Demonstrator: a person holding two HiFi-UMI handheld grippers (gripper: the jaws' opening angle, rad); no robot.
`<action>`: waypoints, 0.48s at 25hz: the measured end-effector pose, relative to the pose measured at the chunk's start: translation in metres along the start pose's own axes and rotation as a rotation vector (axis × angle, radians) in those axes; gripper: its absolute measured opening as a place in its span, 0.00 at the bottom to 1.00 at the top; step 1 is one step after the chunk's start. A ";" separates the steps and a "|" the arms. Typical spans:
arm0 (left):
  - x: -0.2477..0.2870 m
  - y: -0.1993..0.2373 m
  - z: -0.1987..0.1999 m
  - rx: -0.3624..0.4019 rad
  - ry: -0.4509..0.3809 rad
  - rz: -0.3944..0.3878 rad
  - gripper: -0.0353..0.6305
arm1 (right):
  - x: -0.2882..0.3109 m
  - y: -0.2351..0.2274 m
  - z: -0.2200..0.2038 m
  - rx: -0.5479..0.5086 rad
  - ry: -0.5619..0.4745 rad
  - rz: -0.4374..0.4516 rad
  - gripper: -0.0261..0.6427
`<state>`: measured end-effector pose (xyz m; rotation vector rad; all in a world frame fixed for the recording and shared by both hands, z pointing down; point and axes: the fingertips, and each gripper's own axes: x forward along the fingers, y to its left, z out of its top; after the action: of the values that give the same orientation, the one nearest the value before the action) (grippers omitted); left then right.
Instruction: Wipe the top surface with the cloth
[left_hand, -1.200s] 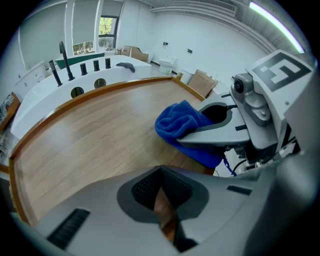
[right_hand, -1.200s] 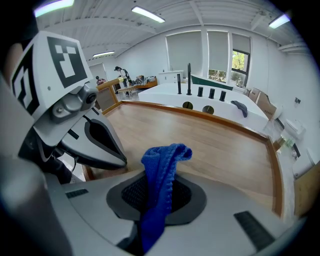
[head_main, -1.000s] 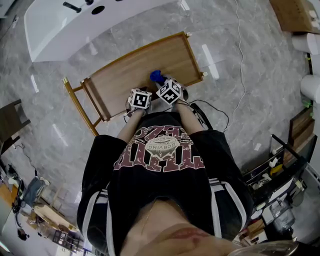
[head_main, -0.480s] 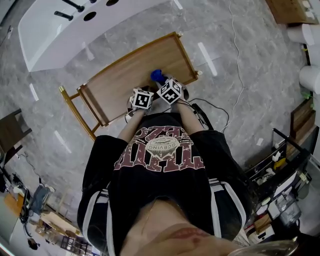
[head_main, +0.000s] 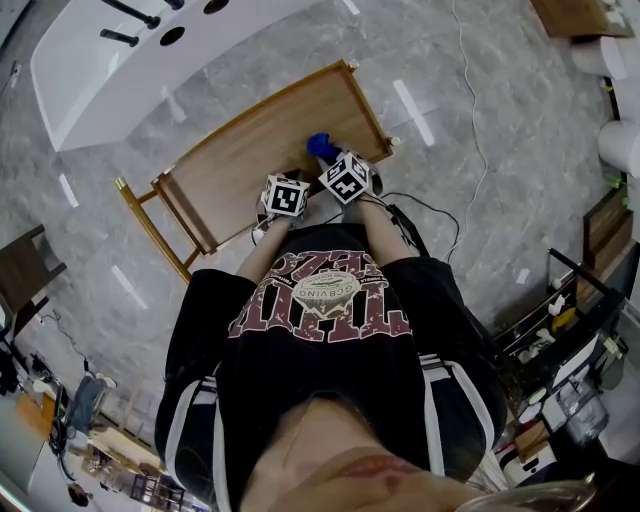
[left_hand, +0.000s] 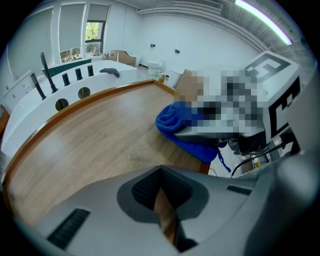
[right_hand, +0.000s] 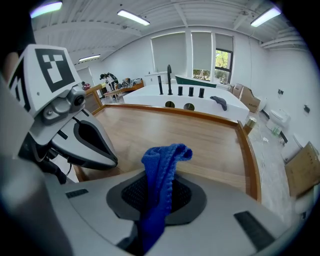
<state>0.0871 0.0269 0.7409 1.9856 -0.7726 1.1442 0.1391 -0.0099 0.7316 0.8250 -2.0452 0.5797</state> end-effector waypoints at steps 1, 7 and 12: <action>0.000 -0.002 0.000 -0.004 0.005 -0.003 0.13 | -0.001 -0.002 -0.001 0.002 0.001 -0.002 0.14; 0.001 -0.013 0.006 0.012 0.003 -0.025 0.13 | -0.009 -0.017 -0.009 0.028 0.000 -0.030 0.14; 0.002 -0.014 0.004 0.001 0.026 -0.026 0.13 | -0.012 -0.031 -0.013 0.058 -0.002 -0.049 0.14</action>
<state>0.1007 0.0313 0.7377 1.9723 -0.7308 1.1536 0.1737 -0.0179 0.7319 0.9072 -2.0123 0.6132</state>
